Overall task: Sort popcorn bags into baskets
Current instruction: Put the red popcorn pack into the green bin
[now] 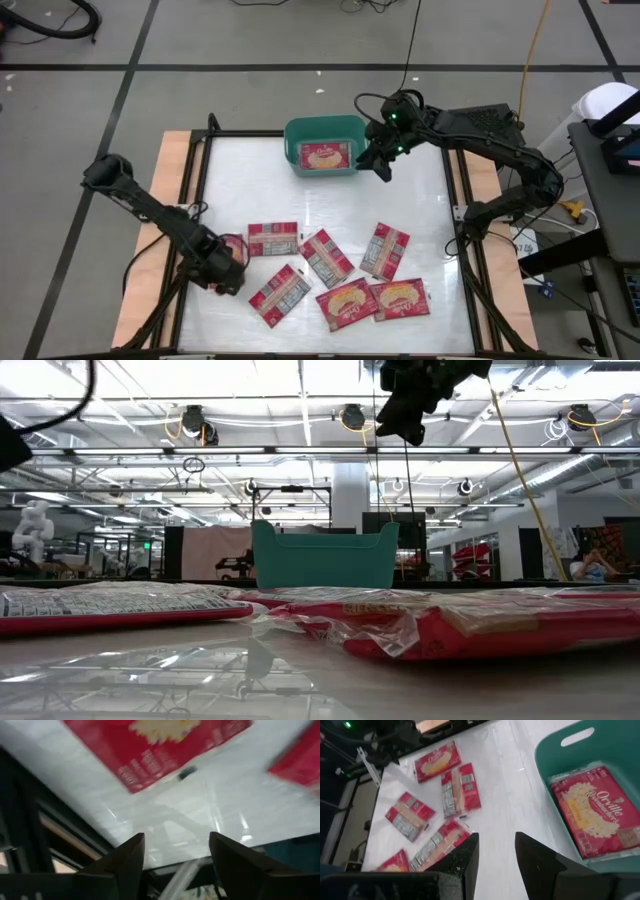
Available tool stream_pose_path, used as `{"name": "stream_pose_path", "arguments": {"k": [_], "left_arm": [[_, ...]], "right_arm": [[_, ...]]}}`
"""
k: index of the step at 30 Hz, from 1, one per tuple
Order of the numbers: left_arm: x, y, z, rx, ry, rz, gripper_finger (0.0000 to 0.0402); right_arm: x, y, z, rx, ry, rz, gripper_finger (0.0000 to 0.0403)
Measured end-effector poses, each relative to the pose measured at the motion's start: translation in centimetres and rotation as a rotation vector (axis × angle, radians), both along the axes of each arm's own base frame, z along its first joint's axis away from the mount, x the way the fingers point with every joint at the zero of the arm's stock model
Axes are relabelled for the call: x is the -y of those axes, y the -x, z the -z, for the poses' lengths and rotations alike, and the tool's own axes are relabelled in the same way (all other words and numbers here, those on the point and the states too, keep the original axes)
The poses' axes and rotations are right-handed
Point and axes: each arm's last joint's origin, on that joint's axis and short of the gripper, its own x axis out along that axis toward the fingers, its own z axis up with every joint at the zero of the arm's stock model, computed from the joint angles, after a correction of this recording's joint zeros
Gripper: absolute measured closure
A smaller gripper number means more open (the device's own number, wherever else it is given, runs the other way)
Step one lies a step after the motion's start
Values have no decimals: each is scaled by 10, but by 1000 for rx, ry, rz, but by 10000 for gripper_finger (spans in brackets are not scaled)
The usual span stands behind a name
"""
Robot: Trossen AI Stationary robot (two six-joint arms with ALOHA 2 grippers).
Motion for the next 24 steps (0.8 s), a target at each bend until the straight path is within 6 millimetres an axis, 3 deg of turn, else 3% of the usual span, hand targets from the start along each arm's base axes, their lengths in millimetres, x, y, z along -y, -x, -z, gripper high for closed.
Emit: {"name": "stream_pose_path", "arguments": {"k": [5,12,17,24], "left_arm": [[5,9,5,11,-64,37,122],[0,18,34,41,-83,67,75],[-5,24,53,64,-67,71,96],[-9,29,62,113,-62,162,168]], "right_arm": [[0,0,0,-2,18,-14,284],[0,1,1,-8,2,-2,284],[0,1,1,-8,1,-2,284],[0,1,1,-11,-15,12,284]]}}
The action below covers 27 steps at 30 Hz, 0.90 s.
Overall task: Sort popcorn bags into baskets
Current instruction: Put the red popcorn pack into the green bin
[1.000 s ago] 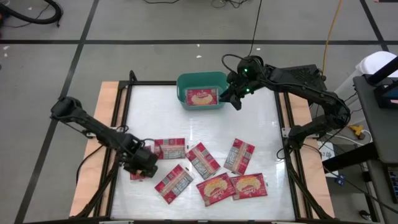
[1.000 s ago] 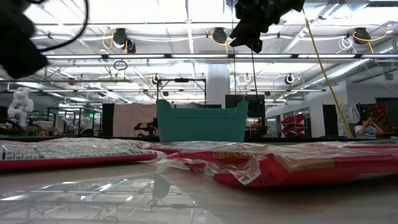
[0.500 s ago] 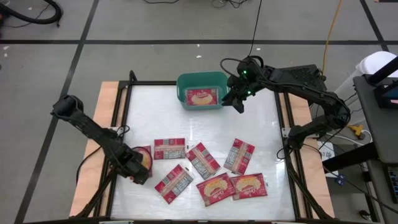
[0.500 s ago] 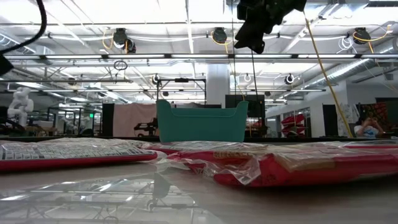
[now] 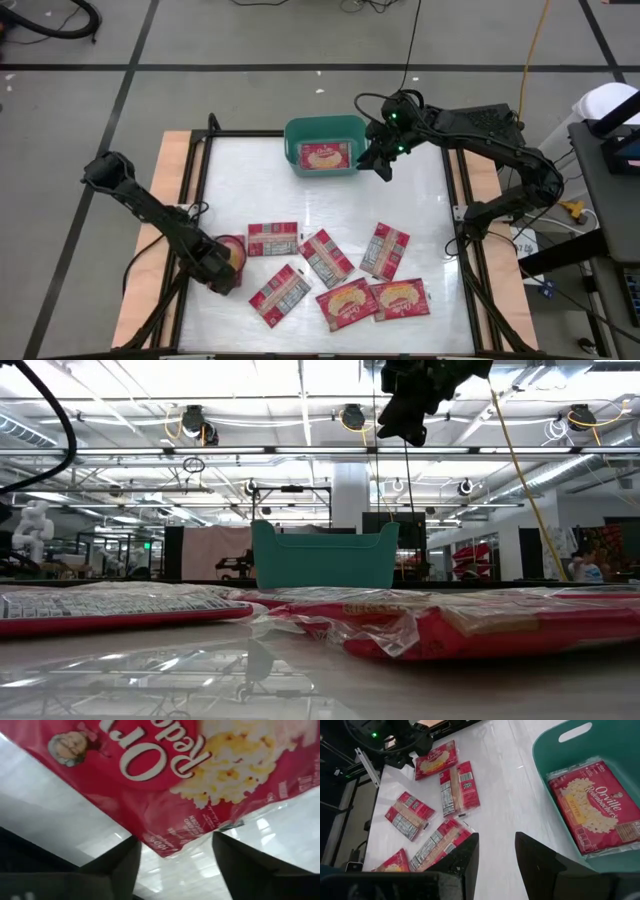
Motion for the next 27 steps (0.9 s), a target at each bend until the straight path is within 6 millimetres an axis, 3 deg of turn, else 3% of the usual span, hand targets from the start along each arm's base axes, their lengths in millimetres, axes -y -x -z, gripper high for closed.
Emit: {"name": "stream_pose_path", "arguments": {"k": [10,16,21,27], "left_arm": [[-2,0,1,134,-15,294,386],[-8,-4,-10,132,-119,396,396],[-14,-17,-37,161,-268,472,399],[-23,-34,-58,245,-379,564,400]], "right_arm": [[2,-4,-4,51,18,10,284],[6,-10,-14,160,31,49,284],[7,-17,-23,247,-36,150,284],[-15,-32,-25,272,-83,128,284]]}}
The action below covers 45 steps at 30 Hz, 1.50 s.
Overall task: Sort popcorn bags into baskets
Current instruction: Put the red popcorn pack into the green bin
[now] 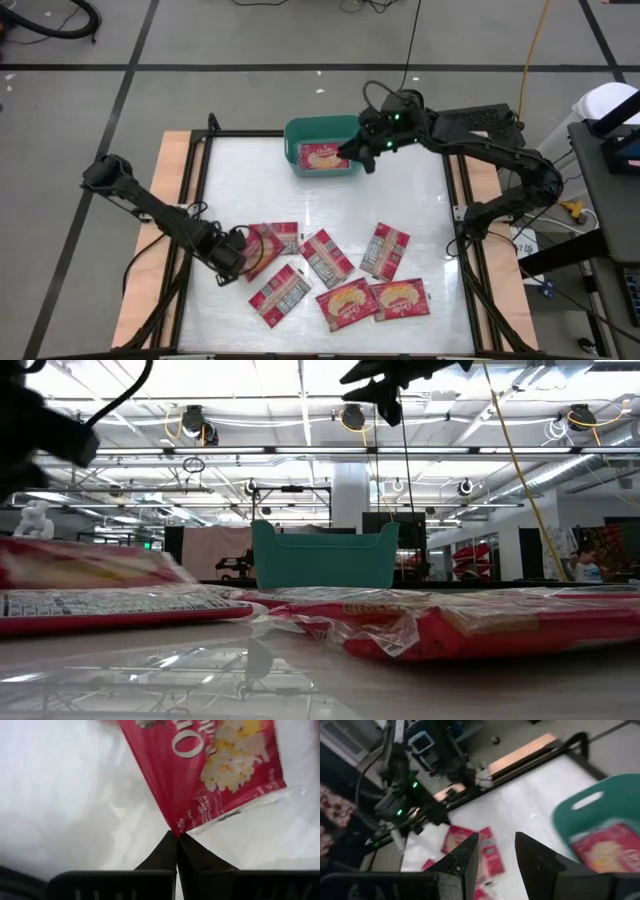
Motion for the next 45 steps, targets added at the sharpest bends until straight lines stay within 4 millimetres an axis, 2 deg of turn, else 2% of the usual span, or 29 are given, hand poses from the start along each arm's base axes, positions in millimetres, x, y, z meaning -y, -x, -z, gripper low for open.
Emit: {"name": "stream_pose_path", "arguments": {"k": [6,11,19,27,35,38,42,45], "left_arm": [[-13,-14,-20,66,-131,136,401],[-25,-26,-36,117,-220,260,401],[-42,-42,-52,165,-316,421,401],[-58,-53,-70,206,-377,422,401],[-67,-59,-85,245,-420,399,401],[-68,-60,-88,251,-432,403,401],[-69,-62,-90,270,-440,392,401],[-69,-65,-91,299,-441,378,401]], "right_arm": [[-27,-26,19,-68,-55,-73,278],[-39,-47,41,-132,-107,-113,250],[-39,-75,72,-140,-95,-213,196],[-41,-97,110,-182,-119,-324,166],[-51,-109,133,-209,-126,-381,177],[-52,-112,135,-199,-121,-382,189],[-52,-112,135,-199,-120,-380,220],[-52,-112,135,-195,-121,-383,265]]}}
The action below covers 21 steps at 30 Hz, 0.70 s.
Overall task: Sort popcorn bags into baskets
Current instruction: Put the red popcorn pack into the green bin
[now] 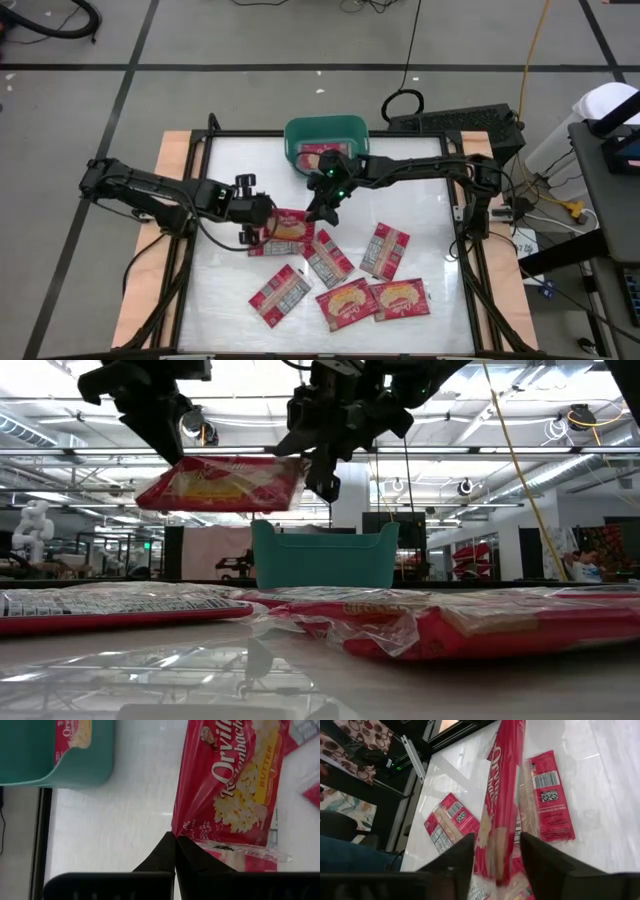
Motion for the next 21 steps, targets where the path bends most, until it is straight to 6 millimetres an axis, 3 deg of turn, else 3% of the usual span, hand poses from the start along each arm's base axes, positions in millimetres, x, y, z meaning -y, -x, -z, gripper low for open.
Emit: {"name": "stream_pose_path", "arguments": {"k": [7,12,21], "left_arm": [[1,-8,-4,112,32,-55,401],[1,-11,-6,203,85,-188,377],[-6,-11,-6,287,204,-432,267]], "right_arm": [[2,3,-2,-16,-40,-4,389],[7,14,-15,-35,-38,15,379],[21,41,-40,-58,-7,46,392]]}}
